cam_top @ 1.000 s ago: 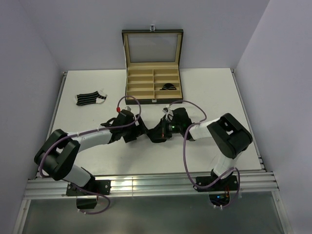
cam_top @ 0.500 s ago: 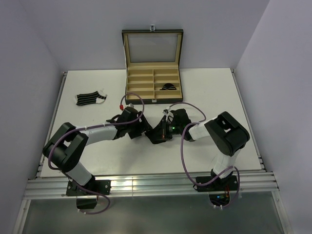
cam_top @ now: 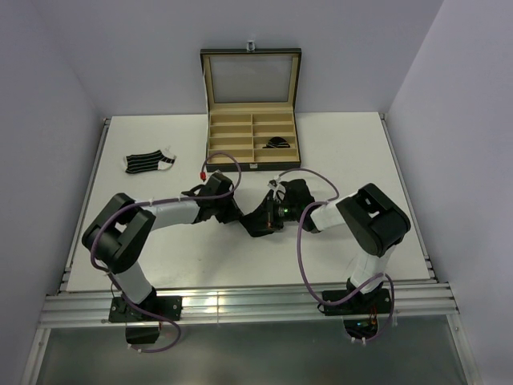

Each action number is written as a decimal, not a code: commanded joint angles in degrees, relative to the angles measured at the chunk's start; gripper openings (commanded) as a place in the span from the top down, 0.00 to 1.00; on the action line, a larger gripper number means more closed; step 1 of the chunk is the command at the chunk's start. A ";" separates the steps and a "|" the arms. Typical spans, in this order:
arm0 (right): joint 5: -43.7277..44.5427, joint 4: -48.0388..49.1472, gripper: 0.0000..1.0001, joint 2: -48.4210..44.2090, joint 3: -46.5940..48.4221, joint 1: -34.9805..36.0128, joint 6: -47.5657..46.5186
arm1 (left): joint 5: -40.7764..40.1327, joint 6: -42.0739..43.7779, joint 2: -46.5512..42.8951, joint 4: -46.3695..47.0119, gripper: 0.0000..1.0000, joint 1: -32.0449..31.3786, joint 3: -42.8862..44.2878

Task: Roll the socks
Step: Adjust the sock at the center of the board.

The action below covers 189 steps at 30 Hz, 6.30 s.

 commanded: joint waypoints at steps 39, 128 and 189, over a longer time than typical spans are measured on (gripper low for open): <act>2.16 -11.38 1.00 6.19 -0.57 -4.00 2.88 | -4.58 3.44 -13.43 -0.80 0.37 0.32 -5.63; 40.80 -42.32 0.52 -19.11 12.17 10.22 -24.44 | -0.97 5.73 -1.49 -3.33 0.76 -1.53 -0.19; 10.44 -38.02 1.00 1.27 23.69 10.25 -23.05 | 0.78 8.53 -25.49 3.09 0.66 4.01 -17.68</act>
